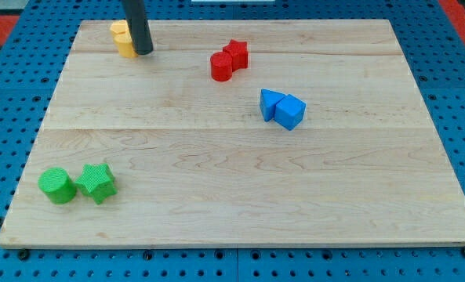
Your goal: Point your arm at the top center
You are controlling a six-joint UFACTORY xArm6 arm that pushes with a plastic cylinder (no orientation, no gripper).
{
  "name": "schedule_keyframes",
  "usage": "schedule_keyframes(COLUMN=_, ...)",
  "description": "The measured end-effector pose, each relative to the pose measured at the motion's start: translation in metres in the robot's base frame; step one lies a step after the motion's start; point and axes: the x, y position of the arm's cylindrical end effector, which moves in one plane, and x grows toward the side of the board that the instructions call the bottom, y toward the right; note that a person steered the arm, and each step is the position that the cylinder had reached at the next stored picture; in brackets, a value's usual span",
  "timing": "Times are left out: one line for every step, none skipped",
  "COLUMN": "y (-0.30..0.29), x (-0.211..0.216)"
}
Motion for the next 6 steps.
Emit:
schedule_keyframes(y=-0.002, x=-0.011)
schedule_keyframes(y=0.000, x=-0.023)
schedule_keyframes(y=0.048, x=-0.028)
schedule_keyframes(y=0.081, x=-0.036)
schedule_keyframes(y=0.100, x=-0.048)
schedule_keyframes(y=0.119, x=-0.060)
